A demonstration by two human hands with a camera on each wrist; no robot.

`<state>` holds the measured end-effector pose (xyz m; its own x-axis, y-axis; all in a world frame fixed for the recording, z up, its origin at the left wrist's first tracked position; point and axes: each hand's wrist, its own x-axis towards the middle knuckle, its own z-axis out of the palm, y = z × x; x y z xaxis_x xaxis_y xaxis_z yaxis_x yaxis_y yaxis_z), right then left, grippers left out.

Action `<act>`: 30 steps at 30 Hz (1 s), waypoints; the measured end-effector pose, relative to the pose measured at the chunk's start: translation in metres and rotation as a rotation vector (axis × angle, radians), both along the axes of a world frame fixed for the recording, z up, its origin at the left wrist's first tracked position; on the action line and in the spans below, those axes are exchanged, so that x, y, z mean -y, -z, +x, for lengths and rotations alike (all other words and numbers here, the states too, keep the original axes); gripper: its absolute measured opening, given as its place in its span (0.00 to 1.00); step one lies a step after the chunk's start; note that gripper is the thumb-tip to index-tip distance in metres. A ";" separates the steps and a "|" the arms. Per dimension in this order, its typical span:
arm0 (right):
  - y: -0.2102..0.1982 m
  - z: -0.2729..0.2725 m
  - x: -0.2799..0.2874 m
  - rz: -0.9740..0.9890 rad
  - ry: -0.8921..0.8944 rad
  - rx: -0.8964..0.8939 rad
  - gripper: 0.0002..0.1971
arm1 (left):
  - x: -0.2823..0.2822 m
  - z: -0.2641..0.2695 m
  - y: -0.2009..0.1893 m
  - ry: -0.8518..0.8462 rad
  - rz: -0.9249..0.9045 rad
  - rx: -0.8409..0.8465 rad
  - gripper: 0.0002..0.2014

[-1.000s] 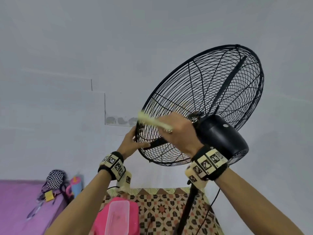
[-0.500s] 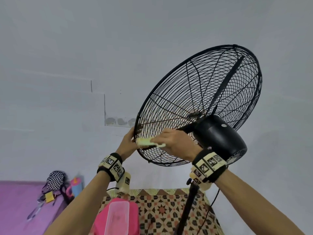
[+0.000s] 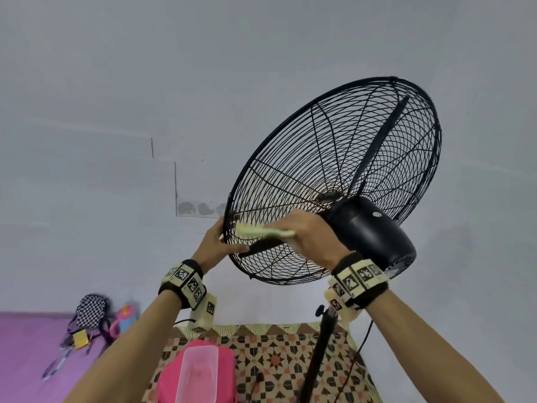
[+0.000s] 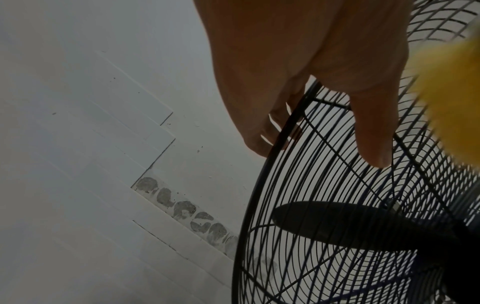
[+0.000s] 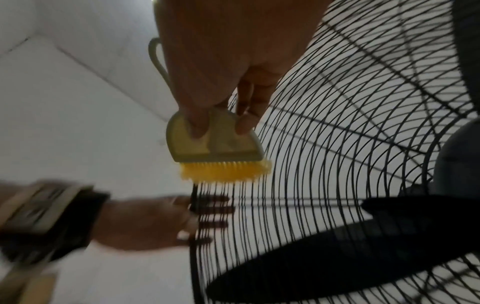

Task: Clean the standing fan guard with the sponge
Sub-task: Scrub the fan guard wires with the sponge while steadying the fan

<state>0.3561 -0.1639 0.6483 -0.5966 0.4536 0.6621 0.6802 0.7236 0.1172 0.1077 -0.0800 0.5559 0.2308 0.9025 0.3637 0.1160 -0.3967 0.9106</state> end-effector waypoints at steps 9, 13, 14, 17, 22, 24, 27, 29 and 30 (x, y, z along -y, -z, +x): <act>-0.009 0.022 0.018 0.372 0.015 -0.379 0.15 | 0.010 -0.003 -0.042 0.137 -0.089 -0.019 0.44; 0.049 0.003 0.003 0.395 0.199 -0.383 0.24 | 0.009 0.008 -0.089 0.038 0.006 0.016 0.47; 0.064 -0.002 0.002 0.368 0.213 -0.346 0.26 | 0.009 0.011 -0.096 0.011 0.026 0.004 0.50; 0.104 -0.006 0.003 0.276 0.195 -0.158 0.26 | 0.009 0.018 -0.110 -0.048 0.108 -0.067 0.50; 0.084 -0.002 0.014 0.366 0.210 -0.312 0.25 | 0.008 0.017 -0.115 -0.076 0.155 -0.155 0.43; 0.062 -0.003 0.013 0.410 0.229 -0.453 0.22 | 0.010 0.018 -0.117 -0.073 0.169 -0.160 0.42; 0.072 -0.008 0.010 0.351 0.234 -0.352 0.24 | 0.010 0.021 -0.115 -0.097 0.141 -0.136 0.43; 0.103 -0.008 0.011 0.238 0.206 -0.167 0.26 | 0.011 0.020 -0.114 -0.104 0.114 -0.114 0.46; 0.113 -0.004 0.013 0.184 0.191 -0.133 0.27 | 0.011 0.019 -0.114 -0.108 0.108 -0.120 0.48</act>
